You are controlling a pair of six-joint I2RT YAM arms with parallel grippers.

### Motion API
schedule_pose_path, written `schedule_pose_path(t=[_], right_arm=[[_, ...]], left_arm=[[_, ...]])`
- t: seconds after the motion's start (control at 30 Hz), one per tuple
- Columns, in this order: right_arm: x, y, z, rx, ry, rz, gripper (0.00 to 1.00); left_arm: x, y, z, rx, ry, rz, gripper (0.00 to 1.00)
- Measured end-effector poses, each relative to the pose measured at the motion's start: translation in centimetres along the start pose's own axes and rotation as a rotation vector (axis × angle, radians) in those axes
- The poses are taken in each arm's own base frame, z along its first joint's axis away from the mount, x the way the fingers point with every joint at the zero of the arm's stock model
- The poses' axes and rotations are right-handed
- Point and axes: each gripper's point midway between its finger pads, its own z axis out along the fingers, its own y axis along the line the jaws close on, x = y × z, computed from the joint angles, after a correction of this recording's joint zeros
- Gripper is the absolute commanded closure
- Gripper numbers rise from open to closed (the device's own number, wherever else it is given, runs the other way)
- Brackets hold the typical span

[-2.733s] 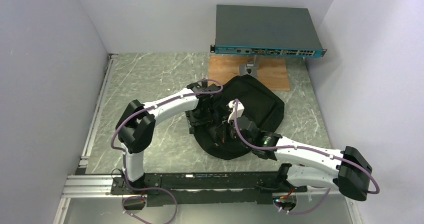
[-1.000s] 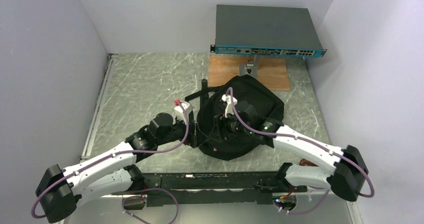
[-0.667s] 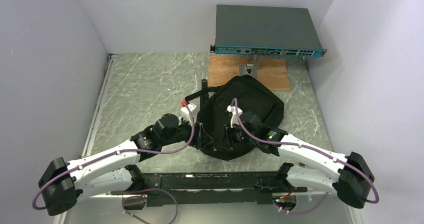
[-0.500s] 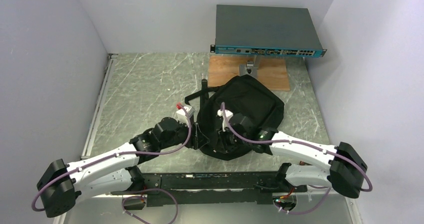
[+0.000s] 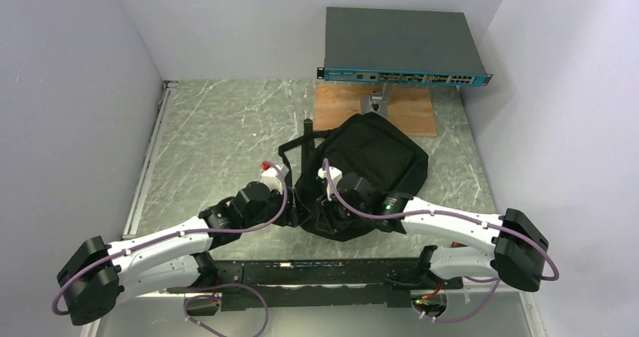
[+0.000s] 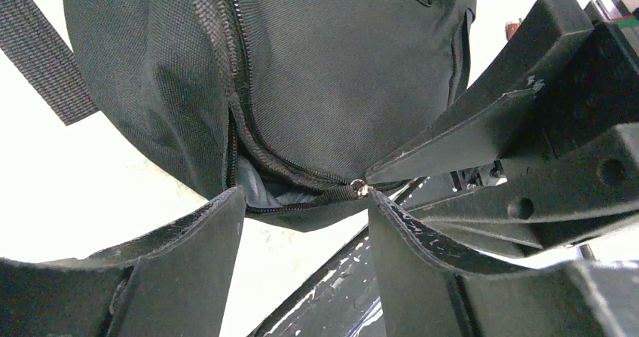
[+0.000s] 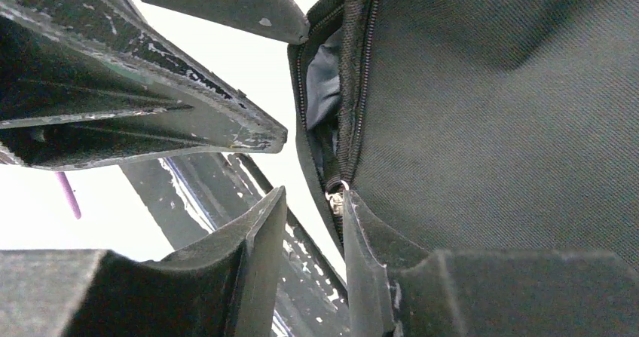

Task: Pack the student bag
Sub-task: Zip the student bag at the center of the board.

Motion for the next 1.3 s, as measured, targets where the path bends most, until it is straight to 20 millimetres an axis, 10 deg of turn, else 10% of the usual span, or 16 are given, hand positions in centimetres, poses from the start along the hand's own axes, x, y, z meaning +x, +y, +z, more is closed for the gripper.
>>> schedule_pose_path(t=[0.17, 0.53, 0.77, 0.93, 1.07, 1.3], right_arm=[[0.3, 0.5, 0.4, -0.013, 0.015, -0.032, 0.78], [0.3, 2.9, 0.0, -0.093, -0.031, -0.097, 0.7], [0.9, 3.9, 0.3, -0.138, -0.027, -0.147, 0.59], [1.5, 4.3, 0.6, -0.178, -0.019, -0.15, 0.64], [1.9, 4.4, 1.2, -0.192, -0.008, -0.138, 0.8], [1.5, 4.9, 1.3, -0.209, -0.028, -0.1, 0.79]], left_arm=[[0.1, 0.2, -0.2, -0.01, 0.003, -0.001, 0.23], [-1.8, 1.3, -2.9, -0.209, -0.006, -0.262, 0.22], [2.3, 2.6, -0.8, -0.237, 0.177, -0.455, 0.16], [2.5, 1.6, 0.7, -0.134, 0.177, -0.429, 0.24], [2.9, 1.9, 0.9, -0.045, 0.113, -0.404, 0.44], [2.6, 1.3, 0.7, 0.04, 0.06, -0.363, 0.76]])
